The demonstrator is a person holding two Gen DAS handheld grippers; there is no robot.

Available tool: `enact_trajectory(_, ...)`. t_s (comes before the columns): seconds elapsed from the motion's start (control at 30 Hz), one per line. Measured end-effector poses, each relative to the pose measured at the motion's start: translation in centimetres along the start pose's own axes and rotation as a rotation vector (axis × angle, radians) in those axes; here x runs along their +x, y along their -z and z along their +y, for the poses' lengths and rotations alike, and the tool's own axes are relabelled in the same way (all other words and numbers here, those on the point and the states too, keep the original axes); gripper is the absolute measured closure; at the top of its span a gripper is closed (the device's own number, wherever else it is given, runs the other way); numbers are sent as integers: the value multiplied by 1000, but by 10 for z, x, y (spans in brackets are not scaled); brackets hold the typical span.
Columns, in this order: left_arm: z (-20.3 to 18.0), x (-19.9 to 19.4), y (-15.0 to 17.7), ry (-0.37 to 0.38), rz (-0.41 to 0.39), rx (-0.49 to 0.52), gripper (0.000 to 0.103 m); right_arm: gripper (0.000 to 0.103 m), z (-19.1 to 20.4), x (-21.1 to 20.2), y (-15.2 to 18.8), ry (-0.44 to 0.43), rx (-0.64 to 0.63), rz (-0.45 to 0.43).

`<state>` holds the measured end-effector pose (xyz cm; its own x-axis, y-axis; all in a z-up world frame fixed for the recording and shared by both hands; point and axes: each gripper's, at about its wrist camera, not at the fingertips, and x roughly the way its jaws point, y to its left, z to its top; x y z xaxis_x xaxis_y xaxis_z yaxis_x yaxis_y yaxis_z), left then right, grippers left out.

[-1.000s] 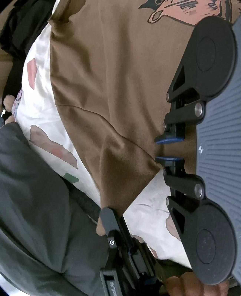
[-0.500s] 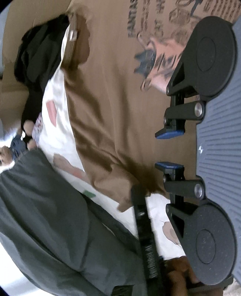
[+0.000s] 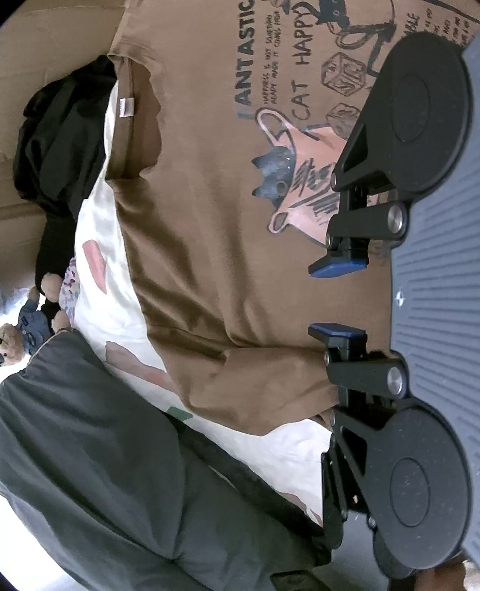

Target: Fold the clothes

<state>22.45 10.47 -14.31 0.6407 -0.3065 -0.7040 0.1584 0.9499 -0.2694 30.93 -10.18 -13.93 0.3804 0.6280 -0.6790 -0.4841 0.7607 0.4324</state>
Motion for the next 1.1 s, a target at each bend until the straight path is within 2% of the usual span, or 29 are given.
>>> enact_trajectory(0.17,11,-20,-3,26,-18,-25,55,72,0,-1,4,-16,-5,10)
enact_trajectory(0.23,20,-28,-6,14,-38,-55,55,72,3,-1,5,-26,-15,11)
enact_trajectory(0.37,62,-43,-12,-87,-150,-237,51,72,11,3,7,-47,-45,20)
enact_trajectory(0.4,66,-44,-12,-110,-171,-257,45,72,11,4,7,-49,-46,22)
enact_trajectory(0.43,71,-44,-13,-133,-191,-278,44,72,12,5,8,-53,-47,27)
enact_trajectory(0.57,98,-36,-15,-219,-244,-376,44,72,16,8,10,-71,-60,51)
enact_trajectory(0.7,112,-23,-17,-258,-244,-398,44,72,19,8,7,-84,-108,57)
enact_trajectory(0.77,117,-19,-17,-254,-246,-402,46,72,19,8,3,-92,-125,61)
enact_trajectory(0.8,120,-17,-17,-253,-246,-402,51,72,19,8,2,-95,-128,63)
enact_trajectory(0.87,125,-11,-16,-244,-235,-391,61,72,17,10,-2,-98,-134,69)
enact_trajectory(0.9,129,-11,-14,-234,-232,-393,72,72,16,10,-2,-99,-136,70)
enact_trajectory(0.93,131,-12,-14,-227,-235,-397,76,72,15,11,-4,-100,-139,73)
enact_trajectory(1.1,142,-10,-13,-184,-264,-417,76,72,10,13,-7,-113,-136,90)
